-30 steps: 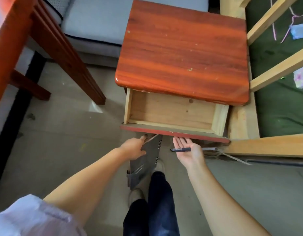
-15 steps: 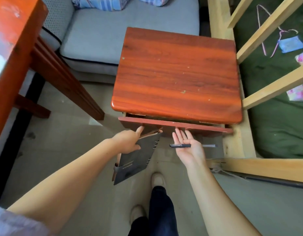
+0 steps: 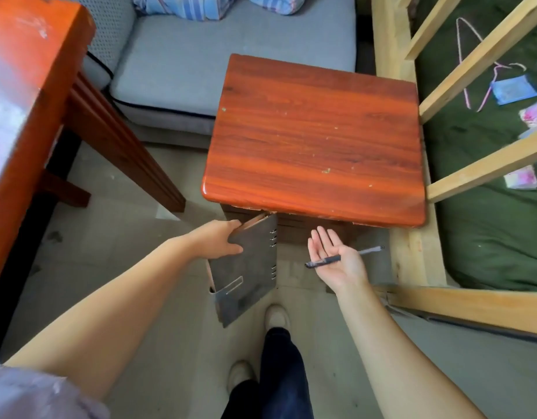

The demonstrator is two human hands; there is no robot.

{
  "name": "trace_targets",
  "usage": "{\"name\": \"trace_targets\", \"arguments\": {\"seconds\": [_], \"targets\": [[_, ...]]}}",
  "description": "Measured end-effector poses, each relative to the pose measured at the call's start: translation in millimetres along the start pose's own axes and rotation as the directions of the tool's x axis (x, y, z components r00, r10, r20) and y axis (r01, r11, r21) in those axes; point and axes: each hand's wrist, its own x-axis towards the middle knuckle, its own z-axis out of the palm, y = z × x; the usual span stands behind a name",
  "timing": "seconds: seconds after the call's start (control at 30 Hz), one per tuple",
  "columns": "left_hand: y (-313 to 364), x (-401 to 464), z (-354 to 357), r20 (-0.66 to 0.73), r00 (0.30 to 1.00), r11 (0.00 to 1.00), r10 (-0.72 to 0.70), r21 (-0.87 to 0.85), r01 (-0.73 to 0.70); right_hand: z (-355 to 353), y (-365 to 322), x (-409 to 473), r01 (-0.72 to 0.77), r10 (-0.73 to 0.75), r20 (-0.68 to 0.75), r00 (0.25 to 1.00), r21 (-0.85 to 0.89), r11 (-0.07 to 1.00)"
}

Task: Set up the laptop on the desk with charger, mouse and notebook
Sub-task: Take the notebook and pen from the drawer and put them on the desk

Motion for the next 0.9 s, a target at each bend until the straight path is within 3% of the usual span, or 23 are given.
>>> {"name": "trace_targets", "arguments": {"seconds": [0.13, 0.2, 0.3, 0.43, 0.53, 0.6, 0.73, 0.9], "targets": [[-2.7, -80.1, -15.8, -0.049, 0.997, 0.955, -0.065, -0.294, 0.047, -7.9, 6.5, -47.7, -0.051, 0.006, -0.136, 0.991, -0.333, 0.941], [-3.0, -128.4, -20.6, -0.113, 0.988, 0.866, -0.107, -0.499, 0.037, -1.8, 10.2, -76.3, -0.009, -0.061, -0.119, 0.991, -0.511, 0.86], [-2.0, -199.1, -17.4, -0.237, 0.948, 0.555, -0.211, -0.827, -0.084, 13.5, 18.7, -116.3, 0.099, -0.194, -0.06, 0.979, -0.694, 0.713], [3.4, -263.5, -7.9, -0.35, 0.767, 0.243, -0.538, -0.935, -0.257, 52.4, 41.0, -161.5, 0.215, -0.237, 0.095, 0.967, -0.803, 0.556], [11.0, -303.4, -9.4, -0.286, 0.635, -0.044, -0.718, -0.891, -0.451, 90.6, 75.9, -200.0, 0.345, -0.258, 0.258, 0.931, -0.851, 0.396], [15.3, -327.7, -13.8, -0.271, 0.555, -0.154, -0.786, -0.785, -0.6, 111.5, 106.5, -228.3, 0.409, -0.221, 0.347, 0.911, -0.827, 0.385], [24.9, -367.4, -14.3, -0.297, 0.468, -0.247, -0.832, -0.557, -0.793, 145.1, 174.1, -281.8, 0.498, 0.013, 0.58, 0.815, -0.71, 0.497], [39.0, -414.1, 15.1, -0.284, 0.324, -0.237, -0.902, -0.302, -0.923, 153.3, 230.2, -338.2, 0.525, 0.263, 0.711, 0.652, -0.673, 0.521]]}}
